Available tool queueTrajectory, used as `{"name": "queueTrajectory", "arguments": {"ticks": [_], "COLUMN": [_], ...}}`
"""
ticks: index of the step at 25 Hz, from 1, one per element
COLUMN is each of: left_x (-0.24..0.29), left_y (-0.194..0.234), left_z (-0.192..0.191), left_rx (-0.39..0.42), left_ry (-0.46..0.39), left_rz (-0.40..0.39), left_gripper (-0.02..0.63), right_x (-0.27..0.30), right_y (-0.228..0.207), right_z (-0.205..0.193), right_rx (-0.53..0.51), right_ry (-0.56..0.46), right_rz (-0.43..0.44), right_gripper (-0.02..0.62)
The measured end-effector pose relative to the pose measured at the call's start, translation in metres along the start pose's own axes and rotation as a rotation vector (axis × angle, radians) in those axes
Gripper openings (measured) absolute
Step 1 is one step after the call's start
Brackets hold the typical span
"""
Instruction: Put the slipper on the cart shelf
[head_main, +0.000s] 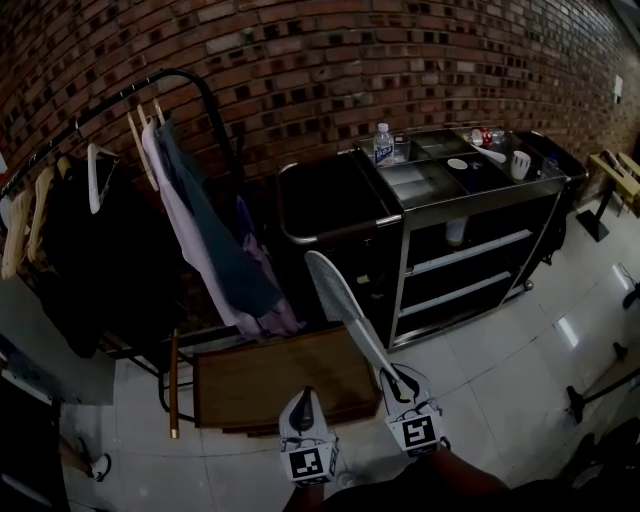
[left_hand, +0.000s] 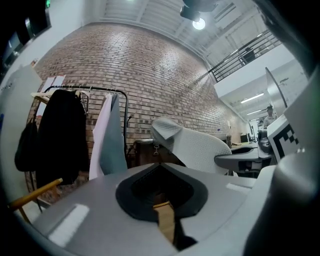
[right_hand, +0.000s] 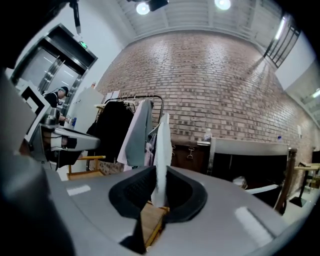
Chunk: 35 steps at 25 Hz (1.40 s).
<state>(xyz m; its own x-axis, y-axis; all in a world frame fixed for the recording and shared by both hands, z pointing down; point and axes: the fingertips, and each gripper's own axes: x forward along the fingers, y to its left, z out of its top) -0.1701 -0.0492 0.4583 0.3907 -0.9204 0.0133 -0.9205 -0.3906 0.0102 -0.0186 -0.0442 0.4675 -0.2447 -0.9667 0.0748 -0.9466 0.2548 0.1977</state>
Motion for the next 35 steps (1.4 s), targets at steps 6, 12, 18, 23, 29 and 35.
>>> {"name": "queueTrajectory", "arguments": {"ticks": [6, 12, 18, 23, 29, 35], "left_x": [0.029, 0.069, 0.107, 0.132, 0.168, 0.201], "left_y": [-0.042, -0.088, -0.136, -0.164, -0.188, -0.201], "left_z": [0.003, -0.002, -0.005, -0.013, -0.017, -0.019], "left_rx": [-0.014, -0.046, -0.053, -0.048, -0.036, -0.024], "left_ry": [0.007, 0.014, 0.016, 0.036, 0.046, 0.045], "left_rz": [-0.031, -0.049, -0.081, -0.086, -0.075, -0.046], "left_gripper": [0.015, 0.015, 0.015, 0.015, 0.015, 0.015], "right_x": [-0.008, -0.020, -0.041, -0.044, -0.030, 0.000], "right_y": [-0.051, -0.117, -0.177, -0.213, -0.253, -0.285], "right_z": [-0.023, -0.059, -0.088, -0.111, -0.137, -0.147], "right_rx": [0.014, 0.055, 0.062, 0.066, 0.086, 0.087], "right_ry": [0.048, 0.109, 0.178, 0.221, 0.248, 0.246], "right_rz": [-0.028, -0.078, -0.132, -0.139, -0.129, -0.092], "right_gripper": [0.048, 0.048, 0.048, 0.048, 0.048, 0.048]}}
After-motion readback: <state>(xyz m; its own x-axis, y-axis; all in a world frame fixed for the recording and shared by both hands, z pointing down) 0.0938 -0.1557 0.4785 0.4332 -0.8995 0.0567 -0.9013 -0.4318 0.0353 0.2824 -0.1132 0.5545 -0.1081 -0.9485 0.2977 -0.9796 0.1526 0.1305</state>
